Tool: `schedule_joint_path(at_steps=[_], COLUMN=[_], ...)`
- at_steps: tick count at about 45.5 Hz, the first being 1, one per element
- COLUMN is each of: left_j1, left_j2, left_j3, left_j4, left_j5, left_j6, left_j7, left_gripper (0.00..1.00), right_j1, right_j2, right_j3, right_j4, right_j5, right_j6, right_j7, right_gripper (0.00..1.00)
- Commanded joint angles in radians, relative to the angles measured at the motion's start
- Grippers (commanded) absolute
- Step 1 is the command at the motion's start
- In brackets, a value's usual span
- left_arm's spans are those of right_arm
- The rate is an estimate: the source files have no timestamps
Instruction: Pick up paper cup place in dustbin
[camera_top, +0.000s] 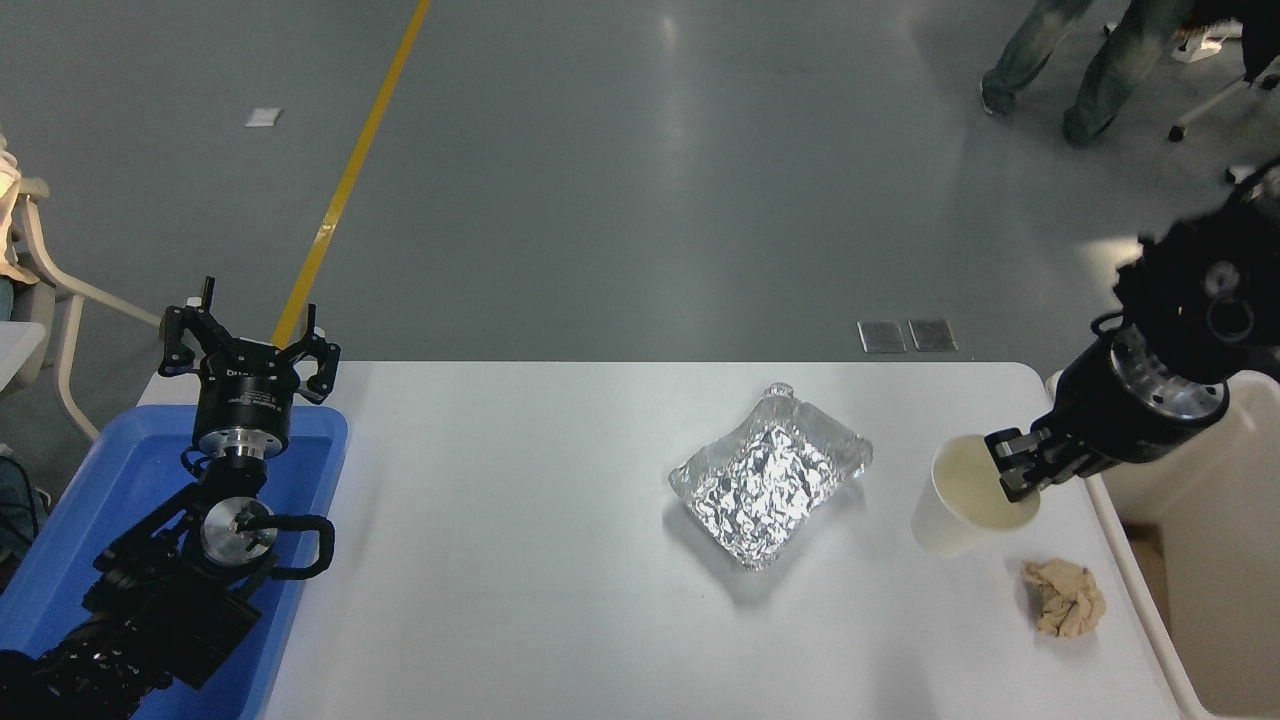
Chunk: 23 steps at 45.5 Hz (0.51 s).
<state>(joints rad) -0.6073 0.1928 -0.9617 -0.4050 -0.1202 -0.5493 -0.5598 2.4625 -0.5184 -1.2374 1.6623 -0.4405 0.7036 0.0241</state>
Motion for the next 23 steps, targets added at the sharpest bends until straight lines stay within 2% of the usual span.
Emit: schedule_joint_path(at_steps=[1,23], left_j1=[0.000,0.000], left_j2=[-0.001,-0.001], left_j3=[0.000,0.000], left_j4=[0.000,0.000], left_j5=[-0.001,-0.002], left_j6=[0.000,0.000], left_j7=[0.000,0.000], left_gripper=[0.99,0.99], right_j1=[0.231,0.247], right_j2=[0.020,0.002], right_j3=[-0.054,-0.080], right_j4=[0.016,-0.024], right_j5=[0.042,0.028], right_j6=[0.082,0.082], right_j7=[0.027,0.023], right_gripper=[0.00,0.00])
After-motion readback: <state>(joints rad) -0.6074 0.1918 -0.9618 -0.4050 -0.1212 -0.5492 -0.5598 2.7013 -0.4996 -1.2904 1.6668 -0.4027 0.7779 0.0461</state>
